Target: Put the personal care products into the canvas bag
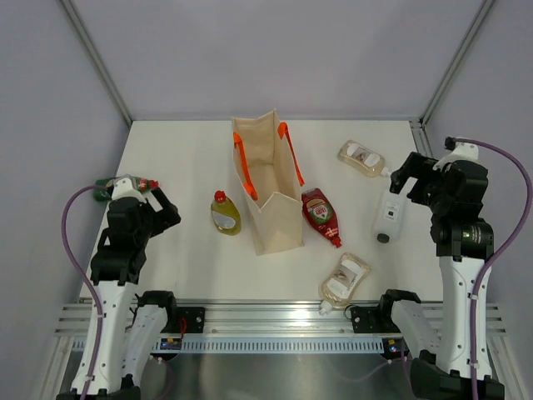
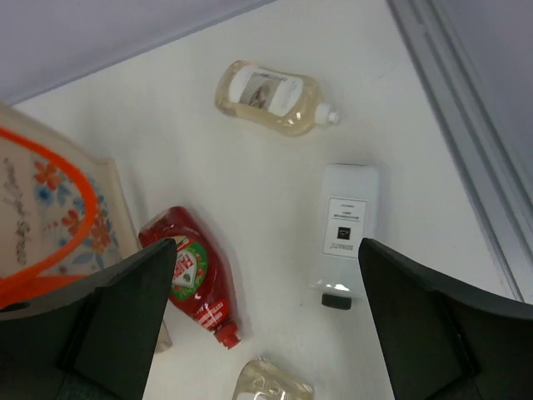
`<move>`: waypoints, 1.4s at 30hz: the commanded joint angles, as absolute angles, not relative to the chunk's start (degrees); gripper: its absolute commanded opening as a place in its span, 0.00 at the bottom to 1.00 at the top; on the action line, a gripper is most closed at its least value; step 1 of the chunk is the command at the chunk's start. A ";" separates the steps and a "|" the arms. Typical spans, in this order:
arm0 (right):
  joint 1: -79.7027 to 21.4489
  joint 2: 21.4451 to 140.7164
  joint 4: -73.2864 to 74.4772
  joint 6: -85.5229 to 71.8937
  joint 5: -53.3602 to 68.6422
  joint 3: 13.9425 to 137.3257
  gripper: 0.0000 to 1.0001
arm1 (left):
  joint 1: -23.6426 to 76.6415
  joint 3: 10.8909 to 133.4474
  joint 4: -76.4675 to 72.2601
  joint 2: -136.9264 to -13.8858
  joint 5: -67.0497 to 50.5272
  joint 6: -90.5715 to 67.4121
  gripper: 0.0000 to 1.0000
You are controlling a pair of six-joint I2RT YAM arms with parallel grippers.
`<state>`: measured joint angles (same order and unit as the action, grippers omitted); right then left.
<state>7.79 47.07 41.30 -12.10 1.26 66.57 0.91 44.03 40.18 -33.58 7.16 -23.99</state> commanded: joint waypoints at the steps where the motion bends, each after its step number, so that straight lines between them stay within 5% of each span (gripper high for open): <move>1: 7.65 46.84 45.16 8.69 21.57 70.31 1.00 | 0.70 46.67 41.05 -36.47 5.55 -22.95 0.99; 5: 7.65 47.99 62.60 35.15 51.36 71.80 1.00 | 0.70 47.02 38.33 -35.78 -9.79 -18.47 0.99; 12: 7.56 44.92 71.09 56.30 62.47 65.57 1.00 | 0.79 48.78 37.97 -34.73 -17.30 -13.81 0.99; 23: 7.65 44.03 70.75 63.54 70.39 60.38 0.99 | 0.88 47.46 34.81 -43.66 -38.39 9.63 0.99; 42: 7.65 44.12 66.71 62.23 74.79 56.08 1.00 | 5.36 44.64 17.14 -66.34 -48.59 40.34 0.99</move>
<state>7.77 44.95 68.18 61.23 72.31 57.17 5.30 43.46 23.38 -64.05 -44.25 34.76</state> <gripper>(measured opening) 0.993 0.984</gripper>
